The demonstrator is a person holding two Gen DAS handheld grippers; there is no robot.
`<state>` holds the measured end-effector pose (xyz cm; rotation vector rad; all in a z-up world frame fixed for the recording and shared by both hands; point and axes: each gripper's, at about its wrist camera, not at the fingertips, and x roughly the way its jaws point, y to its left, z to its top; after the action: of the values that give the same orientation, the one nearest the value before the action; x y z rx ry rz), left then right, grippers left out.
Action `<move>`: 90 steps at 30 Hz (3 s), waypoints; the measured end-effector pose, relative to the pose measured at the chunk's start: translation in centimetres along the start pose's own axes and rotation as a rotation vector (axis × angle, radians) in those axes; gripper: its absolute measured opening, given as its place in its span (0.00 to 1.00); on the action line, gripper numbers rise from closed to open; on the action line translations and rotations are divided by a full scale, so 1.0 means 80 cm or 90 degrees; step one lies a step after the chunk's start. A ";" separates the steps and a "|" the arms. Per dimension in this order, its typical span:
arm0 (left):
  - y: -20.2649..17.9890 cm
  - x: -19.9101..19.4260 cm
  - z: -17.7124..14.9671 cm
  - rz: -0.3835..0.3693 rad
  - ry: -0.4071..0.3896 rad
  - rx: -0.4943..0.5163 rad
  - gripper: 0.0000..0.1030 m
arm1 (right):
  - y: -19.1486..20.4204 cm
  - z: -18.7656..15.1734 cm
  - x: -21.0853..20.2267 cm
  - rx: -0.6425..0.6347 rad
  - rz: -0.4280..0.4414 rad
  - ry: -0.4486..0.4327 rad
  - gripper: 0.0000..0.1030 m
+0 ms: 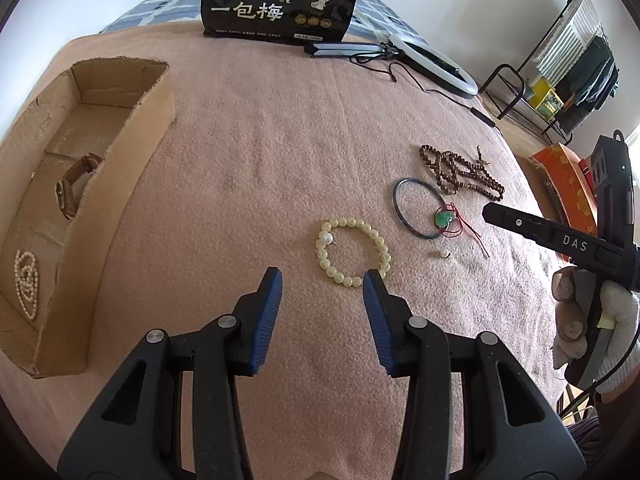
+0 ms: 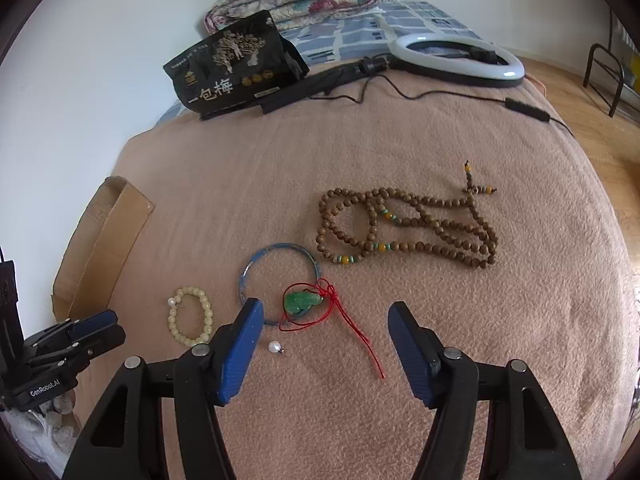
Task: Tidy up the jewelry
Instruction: 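Move both tools back toward the remaining jewelry on the blanket, then grasp the cream bead bracelet with left tool while right tool grasps the jade pendant's red string, then carry the bead bracelet and jade pendant in both tools to the cardboard box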
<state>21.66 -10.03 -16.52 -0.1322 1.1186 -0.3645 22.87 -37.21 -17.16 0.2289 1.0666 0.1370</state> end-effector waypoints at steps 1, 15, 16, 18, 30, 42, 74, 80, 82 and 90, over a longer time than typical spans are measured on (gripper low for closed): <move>-0.001 0.003 0.000 -0.002 0.003 -0.002 0.41 | -0.005 0.000 0.005 0.013 0.004 0.006 0.61; 0.006 0.046 0.003 -0.001 0.035 -0.024 0.41 | -0.019 0.010 0.042 0.064 0.034 0.040 0.41; 0.005 0.047 0.004 0.001 0.035 -0.023 0.41 | -0.017 0.011 0.043 0.062 0.035 0.041 0.40; 0.004 0.051 0.004 0.002 0.035 -0.020 0.41 | -0.012 0.012 0.045 0.056 0.032 0.043 0.39; 0.002 0.063 0.006 0.007 0.040 -0.018 0.40 | -0.019 0.010 0.054 0.069 0.040 0.057 0.32; -0.012 0.074 0.003 0.056 0.032 0.030 0.29 | -0.018 0.006 0.053 0.060 0.048 0.061 0.18; -0.022 0.044 0.007 0.038 -0.004 0.049 0.05 | -0.008 0.012 0.012 0.040 0.061 0.002 0.00; -0.025 0.019 0.010 0.028 -0.033 0.054 0.05 | 0.004 0.016 -0.012 0.023 0.064 -0.032 0.00; -0.025 0.011 0.012 0.023 -0.041 0.053 0.05 | 0.009 0.018 -0.021 0.018 0.066 -0.043 0.00; -0.020 -0.023 0.022 0.007 -0.080 0.039 0.05 | 0.027 0.022 -0.050 0.002 0.079 -0.079 0.00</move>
<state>22.14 -11.02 -13.73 -0.0943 0.9825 -0.3754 22.49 -36.19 -12.43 0.3031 0.9302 0.2297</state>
